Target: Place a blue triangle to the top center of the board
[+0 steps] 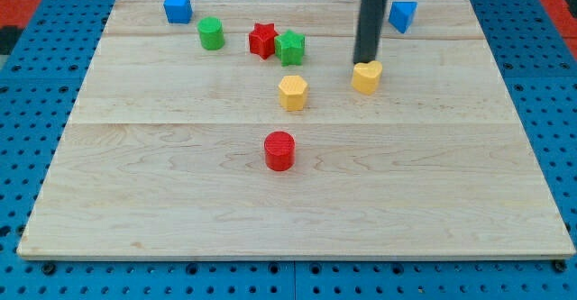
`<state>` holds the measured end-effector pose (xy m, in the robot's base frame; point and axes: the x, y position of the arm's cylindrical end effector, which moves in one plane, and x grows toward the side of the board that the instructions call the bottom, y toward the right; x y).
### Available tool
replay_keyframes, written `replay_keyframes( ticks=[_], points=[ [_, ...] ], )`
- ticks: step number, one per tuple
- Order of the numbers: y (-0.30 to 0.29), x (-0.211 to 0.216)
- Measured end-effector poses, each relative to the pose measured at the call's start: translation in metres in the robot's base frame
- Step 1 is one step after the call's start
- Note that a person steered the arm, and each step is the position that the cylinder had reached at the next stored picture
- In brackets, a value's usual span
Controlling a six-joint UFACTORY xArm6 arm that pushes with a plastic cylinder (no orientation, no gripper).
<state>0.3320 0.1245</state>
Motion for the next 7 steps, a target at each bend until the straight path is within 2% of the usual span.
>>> replay_keyframes(
  ticks=[1, 3, 4, 5, 6, 7],
  points=[
    [0.058, -0.041],
    [0.052, -0.055],
    [0.080, -0.066],
    [0.054, -0.083],
    [0.000, -0.090],
    [0.028, -0.097]
  ],
)
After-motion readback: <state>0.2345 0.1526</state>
